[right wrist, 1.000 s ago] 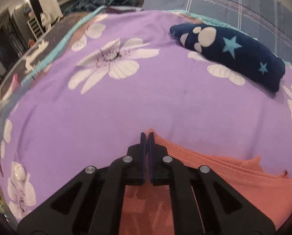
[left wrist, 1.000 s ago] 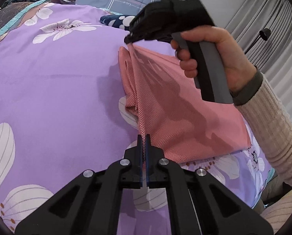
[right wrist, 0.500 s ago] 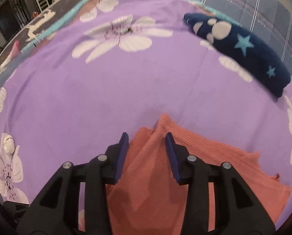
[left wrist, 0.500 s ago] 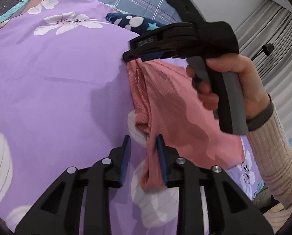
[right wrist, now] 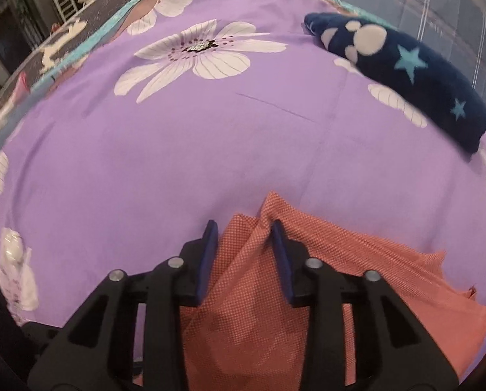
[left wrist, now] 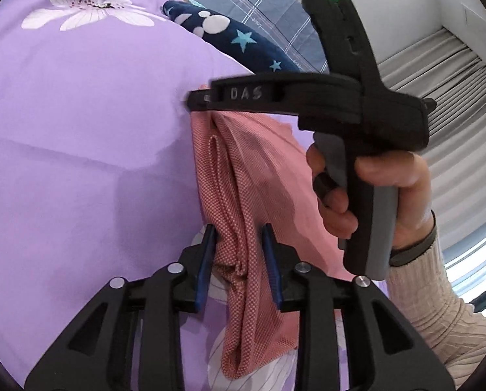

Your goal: Fold small clothes

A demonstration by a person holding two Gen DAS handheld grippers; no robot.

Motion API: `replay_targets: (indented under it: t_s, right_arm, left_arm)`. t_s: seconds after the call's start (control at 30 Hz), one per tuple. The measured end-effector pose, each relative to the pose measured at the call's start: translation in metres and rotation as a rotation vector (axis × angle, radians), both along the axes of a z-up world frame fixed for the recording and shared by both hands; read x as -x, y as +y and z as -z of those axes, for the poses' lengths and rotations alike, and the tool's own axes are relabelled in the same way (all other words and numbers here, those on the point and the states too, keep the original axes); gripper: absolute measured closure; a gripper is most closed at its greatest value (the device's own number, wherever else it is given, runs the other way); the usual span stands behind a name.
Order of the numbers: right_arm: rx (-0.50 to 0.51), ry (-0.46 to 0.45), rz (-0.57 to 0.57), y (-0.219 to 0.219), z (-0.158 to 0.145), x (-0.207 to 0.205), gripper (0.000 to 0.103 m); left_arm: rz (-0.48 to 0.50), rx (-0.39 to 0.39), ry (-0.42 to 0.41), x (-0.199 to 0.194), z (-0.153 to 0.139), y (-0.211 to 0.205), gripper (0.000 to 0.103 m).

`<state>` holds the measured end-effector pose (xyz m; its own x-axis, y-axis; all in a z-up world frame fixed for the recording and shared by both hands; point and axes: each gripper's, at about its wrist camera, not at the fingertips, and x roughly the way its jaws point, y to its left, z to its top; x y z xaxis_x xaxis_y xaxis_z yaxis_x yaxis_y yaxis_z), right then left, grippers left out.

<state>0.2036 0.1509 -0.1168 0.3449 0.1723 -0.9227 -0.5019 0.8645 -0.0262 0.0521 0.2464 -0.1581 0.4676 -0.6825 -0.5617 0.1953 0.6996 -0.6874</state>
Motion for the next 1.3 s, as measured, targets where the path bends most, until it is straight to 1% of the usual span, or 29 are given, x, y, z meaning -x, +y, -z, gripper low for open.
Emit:
replay_targets:
  t_s: [0.03,0.07,0.13,0.17,0.2,0.23,0.3,0.33,0.37,0.43,0.47,0.5,0.53,0.57,0.63,0.7,0.77,0.83,0.9,0.97,1.03,1.07,1.13,1.17,1.2,1.23,1.3]
  right_arm:
    - [0.019,-0.034,-0.001,0.002,-0.002,0.002,0.095]
    - [0.005,-0.043,0.006,0.001,-0.004,0.002,0.098]
    - [-0.059,-0.056,0.049,-0.008,-0.014,0.001,0.098]
    - [-0.087,-0.056,0.062,-0.011,-0.017,0.0,0.098]
    - [-0.099,-0.049,0.063,-0.013,-0.017,-0.002,0.098]
    - [-0.095,-0.043,0.059,-0.013,-0.016,-0.003,0.098]
    - [-0.088,-0.01,0.036,-0.012,-0.006,-0.007,0.098]
    - [-0.094,-0.001,0.025,-0.012,-0.001,-0.008,0.097]
    - [-0.111,-0.011,0.016,-0.013,-0.001,-0.008,0.094]
    - [-0.153,-0.016,0.026,-0.016,-0.004,-0.007,0.081]
    - [-0.175,-0.007,0.044,-0.021,-0.007,-0.006,0.065]
    - [-0.184,-0.01,0.052,-0.024,-0.011,-0.004,0.057]
    - [-0.185,-0.027,0.047,-0.026,-0.015,0.001,0.057]
    - [-0.176,-0.045,0.031,-0.026,-0.02,0.006,0.057]
    - [-0.149,-0.09,-0.011,-0.028,-0.029,0.018,0.057]
    - [-0.137,-0.111,-0.038,-0.03,-0.034,0.027,0.056]
    - [-0.139,-0.097,-0.051,-0.031,-0.036,0.033,0.056]
    - [-0.141,-0.076,-0.058,-0.031,-0.034,0.035,0.056]
    - [-0.135,-0.073,-0.06,-0.03,-0.031,0.036,0.056]
    - [-0.136,-0.059,-0.06,-0.029,-0.025,0.035,0.056]
    - [-0.125,-0.03,-0.05,-0.027,-0.015,0.031,0.056]
    - [-0.114,-0.007,-0.042,-0.026,-0.006,0.027,0.055]
    - [-0.117,-0.007,-0.041,-0.025,0.003,0.022,0.05]
    - [-0.124,-0.018,-0.049,-0.023,0.004,0.021,0.047]
    - [-0.126,-0.019,-0.052,-0.022,0.006,0.02,0.045]
    - [-0.129,-0.018,-0.047,-0.021,0.005,0.019,0.045]
    - [-0.138,-0.009,-0.037,-0.022,0.003,0.019,0.046]
  left_arm:
    - [-0.002,-0.019,-0.013,0.002,-0.004,-0.002,0.091]
    - [-0.018,-0.053,-0.036,0.007,-0.01,-0.004,0.092]
    - [-0.048,-0.157,-0.114,0.022,-0.029,-0.013,0.093]
    - [-0.062,-0.216,-0.15,0.03,-0.037,-0.018,0.095]
    - [-0.068,-0.254,-0.164,0.035,-0.04,-0.02,0.102]
    - [-0.068,-0.293,-0.162,0.04,-0.04,-0.021,0.102]
    - [-0.07,-0.323,-0.122,0.043,-0.031,-0.019,0.102]
    - [-0.078,-0.332,-0.099,0.043,-0.026,-0.016,0.103]
    - [-0.087,-0.328,-0.078,0.044,-0.021,-0.013,0.103]
    - [-0.094,-0.265,-0.048,0.046,-0.016,-0.003,0.103]
    - [-0.1,-0.246,-0.047,0.047,-0.017,-0.001,0.101]
    - [-0.104,-0.239,-0.052,0.05,-0.019,0.001,0.099]
    - [-0.106,-0.243,-0.061,0.052,-0.022,0.002,0.092]
    - [-0.108,-0.253,-0.073,0.052,-0.025,0.001,0.083]
    - [-0.107,-0.277,-0.102,0.055,-0.032,-0.002,0.076]
    - [-0.096,-0.285,-0.112,0.054,-0.034,-0.006,0.075]
    - [-0.088,-0.289,-0.117,0.053,-0.035,-0.01,0.073]
    - [-0.084,-0.303,-0.115,0.045,-0.034,-0.015,0.073]
    - [-0.088,-0.319,-0.104,0.045,-0.035,-0.017,0.073]
    - [-0.086,-0.328,-0.11,0.045,-0.037,-0.017,0.072]
    - [-0.095,-0.358,-0.117,0.052,-0.039,-0.016,0.067]
    - [-0.1,-0.369,-0.119,0.051,-0.039,-0.016,0.066]
    - [-0.091,-0.379,-0.118,0.055,-0.037,-0.014,0.066]
    - [-0.087,-0.395,-0.112,0.055,-0.034,-0.014,0.066]
    - [-0.087,-0.42,-0.1,0.055,-0.029,-0.015,0.066]
    - [-0.087,-0.469,-0.081,0.056,-0.021,-0.015,0.066]
    - [-0.079,-0.495,-0.113,0.062,-0.019,-0.014,0.066]
